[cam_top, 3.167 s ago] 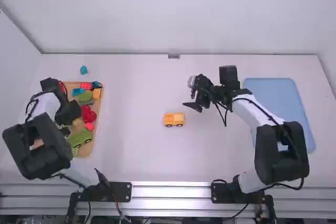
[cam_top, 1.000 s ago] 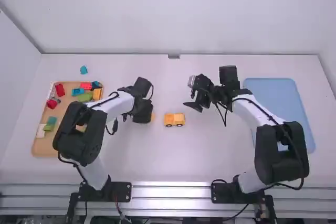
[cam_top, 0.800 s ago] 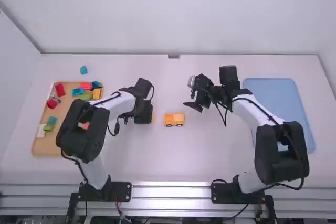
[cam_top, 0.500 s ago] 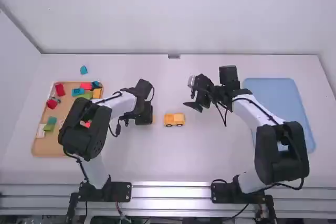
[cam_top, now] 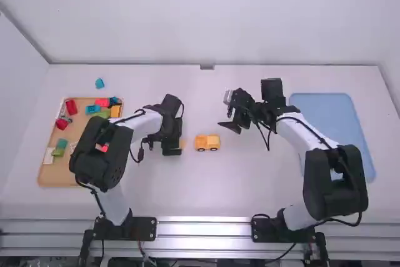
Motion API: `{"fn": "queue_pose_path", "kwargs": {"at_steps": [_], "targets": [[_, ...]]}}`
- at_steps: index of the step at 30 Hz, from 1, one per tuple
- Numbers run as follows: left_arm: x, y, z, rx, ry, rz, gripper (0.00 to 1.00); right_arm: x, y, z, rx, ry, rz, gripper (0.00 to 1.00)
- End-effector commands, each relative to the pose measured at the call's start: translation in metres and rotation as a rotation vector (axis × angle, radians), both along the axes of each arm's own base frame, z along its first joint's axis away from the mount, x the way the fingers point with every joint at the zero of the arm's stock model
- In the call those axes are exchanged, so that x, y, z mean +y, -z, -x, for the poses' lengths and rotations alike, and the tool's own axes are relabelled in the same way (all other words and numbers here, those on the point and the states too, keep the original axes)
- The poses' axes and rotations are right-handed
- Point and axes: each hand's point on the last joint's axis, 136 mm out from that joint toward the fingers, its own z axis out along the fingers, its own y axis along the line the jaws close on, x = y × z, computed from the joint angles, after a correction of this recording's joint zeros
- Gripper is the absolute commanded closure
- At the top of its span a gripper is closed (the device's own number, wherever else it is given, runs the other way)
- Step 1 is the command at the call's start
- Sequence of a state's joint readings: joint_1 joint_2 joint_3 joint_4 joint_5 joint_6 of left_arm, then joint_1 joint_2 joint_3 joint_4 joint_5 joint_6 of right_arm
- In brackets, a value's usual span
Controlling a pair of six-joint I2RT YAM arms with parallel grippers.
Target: Assemble lego blocks to make yellow taxi
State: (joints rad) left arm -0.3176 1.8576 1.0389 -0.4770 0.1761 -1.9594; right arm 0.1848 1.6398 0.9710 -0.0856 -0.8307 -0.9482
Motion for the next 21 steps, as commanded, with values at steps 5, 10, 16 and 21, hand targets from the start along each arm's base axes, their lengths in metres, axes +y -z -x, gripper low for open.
{"fn": "queue_pose_path", "kwargs": {"at_steps": [5,10,16,21], "targets": [[0.008,-0.041,-0.005,-0.032,0.153,-0.067,0.01,-0.001,-0.006,0.003,-0.013,-0.001,-0.007,0.02],[0.018,-0.117,-0.019,-0.123,0.393,-0.167,0.01,-0.001,-0.006,0.003,-0.011,-0.001,-0.007,0.02],[0.05,-0.165,-0.032,-0.185,0.98,-0.45,0.01,-0.001,-0.006,0.003,-0.013,-0.001,-0.007,0.02],[0.069,-0.177,-0.028,-0.122,1.583,-0.59,0.01,-0.001,-0.006,0.003,-0.013,0.0,-0.006,0.02]]}}
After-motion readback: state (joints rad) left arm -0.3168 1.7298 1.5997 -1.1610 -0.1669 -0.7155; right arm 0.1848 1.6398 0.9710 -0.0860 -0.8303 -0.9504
